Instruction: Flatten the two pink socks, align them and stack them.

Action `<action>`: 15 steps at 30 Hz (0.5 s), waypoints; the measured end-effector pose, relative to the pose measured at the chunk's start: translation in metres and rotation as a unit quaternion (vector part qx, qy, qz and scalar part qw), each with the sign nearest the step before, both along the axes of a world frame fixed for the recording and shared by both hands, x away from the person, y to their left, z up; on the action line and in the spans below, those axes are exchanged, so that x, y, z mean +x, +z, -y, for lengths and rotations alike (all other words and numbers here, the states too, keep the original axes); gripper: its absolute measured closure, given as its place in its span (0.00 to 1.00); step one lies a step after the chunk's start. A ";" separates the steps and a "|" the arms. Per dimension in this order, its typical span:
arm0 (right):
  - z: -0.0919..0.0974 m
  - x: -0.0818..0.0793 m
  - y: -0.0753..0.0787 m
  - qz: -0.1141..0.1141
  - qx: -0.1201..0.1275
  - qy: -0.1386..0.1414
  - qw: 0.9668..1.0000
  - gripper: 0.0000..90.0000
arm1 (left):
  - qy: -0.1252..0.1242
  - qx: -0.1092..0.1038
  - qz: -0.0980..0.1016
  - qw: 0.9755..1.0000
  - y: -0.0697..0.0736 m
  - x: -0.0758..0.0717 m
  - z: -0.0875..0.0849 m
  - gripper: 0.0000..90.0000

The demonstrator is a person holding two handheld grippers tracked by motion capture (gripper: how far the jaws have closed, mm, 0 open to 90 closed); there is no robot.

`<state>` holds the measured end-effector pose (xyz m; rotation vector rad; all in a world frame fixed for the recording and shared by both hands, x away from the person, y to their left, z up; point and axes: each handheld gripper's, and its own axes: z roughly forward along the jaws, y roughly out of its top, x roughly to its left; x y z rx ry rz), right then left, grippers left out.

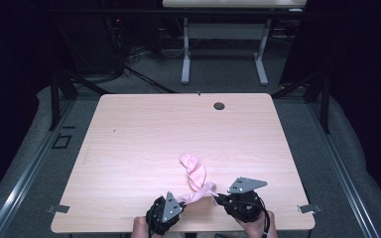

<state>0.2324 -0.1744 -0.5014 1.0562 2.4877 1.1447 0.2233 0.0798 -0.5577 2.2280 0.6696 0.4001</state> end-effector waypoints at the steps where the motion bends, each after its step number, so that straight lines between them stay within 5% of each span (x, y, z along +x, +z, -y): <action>1: 0.004 -0.002 0.001 -0.013 0.000 0.001 1.000 0.96 | -0.014 -0.007 -0.021 1.000 0.004 -0.001 0.001 0.98; 3: 0.015 -0.006 0.003 -0.043 0.008 -0.004 0.999 0.96 | -0.036 -0.021 -0.064 0.997 0.012 -0.004 0.004 0.99; 5: 0.025 -0.005 0.003 -0.082 0.003 -0.007 0.997 0.95 | -0.058 -0.039 -0.105 0.992 0.018 -0.005 0.006 0.99; 7: 0.031 0.005 -0.002 -0.105 0.003 -0.017 0.994 0.84 | -0.071 -0.053 -0.138 0.986 0.022 -0.002 0.008 0.98; 9: 0.029 0.017 -0.012 -0.107 0.012 -0.027 0.994 0.76 | -0.073 -0.077 -0.171 0.979 0.023 0.006 0.007 0.98; 12: 0.021 0.032 -0.028 -0.097 -0.004 -0.024 0.995 0.72 | -0.057 -0.093 -0.204 0.973 0.021 0.022 0.001 0.98; 15: 0.016 0.043 -0.042 -0.103 -0.005 -0.027 0.994 0.70 | -0.038 -0.091 -0.217 0.971 0.018 0.034 -0.005 0.98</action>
